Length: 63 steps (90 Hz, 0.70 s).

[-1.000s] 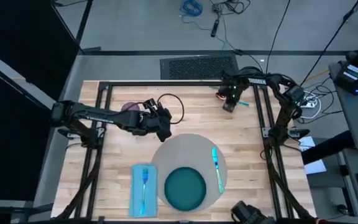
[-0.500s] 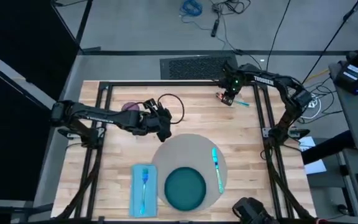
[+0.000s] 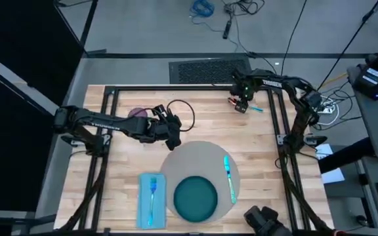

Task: Set table place
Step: Move the iridescent spoon to the bottom right of the table

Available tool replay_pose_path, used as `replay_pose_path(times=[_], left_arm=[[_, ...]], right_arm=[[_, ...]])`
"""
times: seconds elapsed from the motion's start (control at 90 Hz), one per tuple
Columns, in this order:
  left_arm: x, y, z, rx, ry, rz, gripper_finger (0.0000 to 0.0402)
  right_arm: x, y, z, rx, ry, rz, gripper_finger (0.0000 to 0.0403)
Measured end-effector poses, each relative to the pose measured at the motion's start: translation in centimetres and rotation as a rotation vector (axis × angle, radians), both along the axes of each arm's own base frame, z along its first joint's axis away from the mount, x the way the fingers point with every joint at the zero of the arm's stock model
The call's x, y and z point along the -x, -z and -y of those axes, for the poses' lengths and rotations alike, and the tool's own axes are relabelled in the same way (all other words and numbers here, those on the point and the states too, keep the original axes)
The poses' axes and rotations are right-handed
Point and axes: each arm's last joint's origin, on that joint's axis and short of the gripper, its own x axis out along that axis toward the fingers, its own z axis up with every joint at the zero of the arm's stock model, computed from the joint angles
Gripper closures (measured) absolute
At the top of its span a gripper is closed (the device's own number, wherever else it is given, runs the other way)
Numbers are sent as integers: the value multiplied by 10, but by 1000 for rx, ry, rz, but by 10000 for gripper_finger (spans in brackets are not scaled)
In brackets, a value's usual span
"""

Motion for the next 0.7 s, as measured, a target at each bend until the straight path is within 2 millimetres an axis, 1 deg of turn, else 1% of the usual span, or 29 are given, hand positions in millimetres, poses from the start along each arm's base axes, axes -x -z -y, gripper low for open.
replay_pose_path(times=[0.233,0.322,0.389,0.422,0.467,0.511,0.544,0.578,0.7], left_arm=[[0,0,0,0,0,0,402],[0,0,0,1,1,-1,402],[0,0,0,1,1,0,402],[0,0,0,1,1,0,402],[0,0,0,1,1,0,402],[0,0,0,1,1,0,402],[0,0,0,1,1,0,402],[0,0,0,1,1,1,402],[0,0,0,1,1,1,402]], right_arm=[[8,14,9,-28,49,-35,196],[8,17,10,-42,53,-43,210],[8,18,9,-56,55,-47,238],[8,18,8,-65,54,-49,260],[7,17,5,-86,49,-46,300],[6,17,2,-112,41,-45,349],[5,18,-1,-125,33,-47,375],[3,18,-3,-132,30,-53,386],[-5,17,-14,-159,31,-77,398]])
